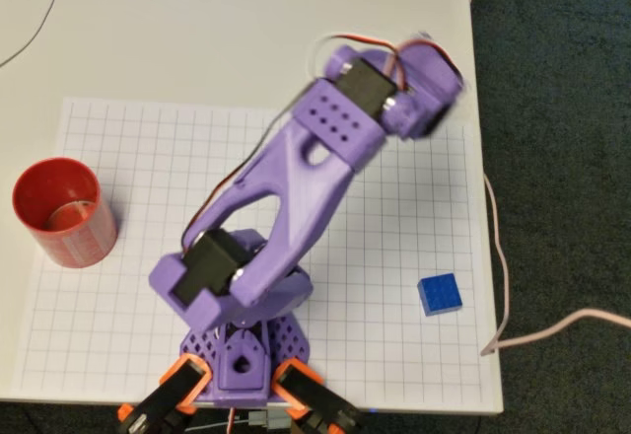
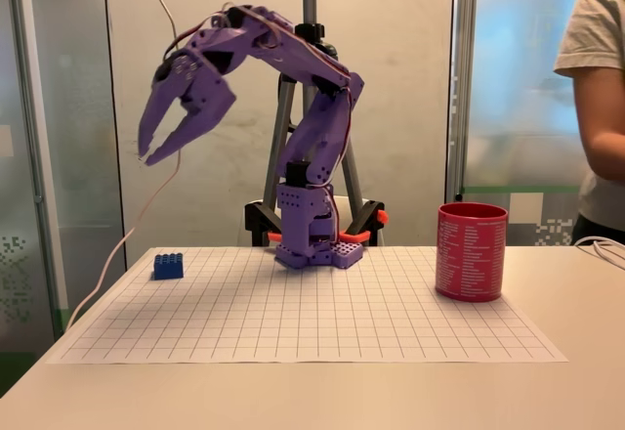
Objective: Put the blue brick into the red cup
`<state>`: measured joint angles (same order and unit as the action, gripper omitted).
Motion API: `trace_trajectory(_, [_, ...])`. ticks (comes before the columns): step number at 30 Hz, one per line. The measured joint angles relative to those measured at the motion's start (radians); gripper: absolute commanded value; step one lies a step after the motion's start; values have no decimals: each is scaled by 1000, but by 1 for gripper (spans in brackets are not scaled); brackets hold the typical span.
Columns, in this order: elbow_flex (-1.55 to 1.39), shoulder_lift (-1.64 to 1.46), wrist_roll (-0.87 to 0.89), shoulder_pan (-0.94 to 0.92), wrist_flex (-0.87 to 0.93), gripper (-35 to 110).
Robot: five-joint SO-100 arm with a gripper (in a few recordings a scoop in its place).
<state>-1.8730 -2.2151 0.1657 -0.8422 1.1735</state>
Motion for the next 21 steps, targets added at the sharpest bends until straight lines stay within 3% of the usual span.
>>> trace_trajectory(10, [-81, -18, 41, -442, 101, 0])
trace_trajectory(21, [-411, 58, 178, -400, -78, 0])
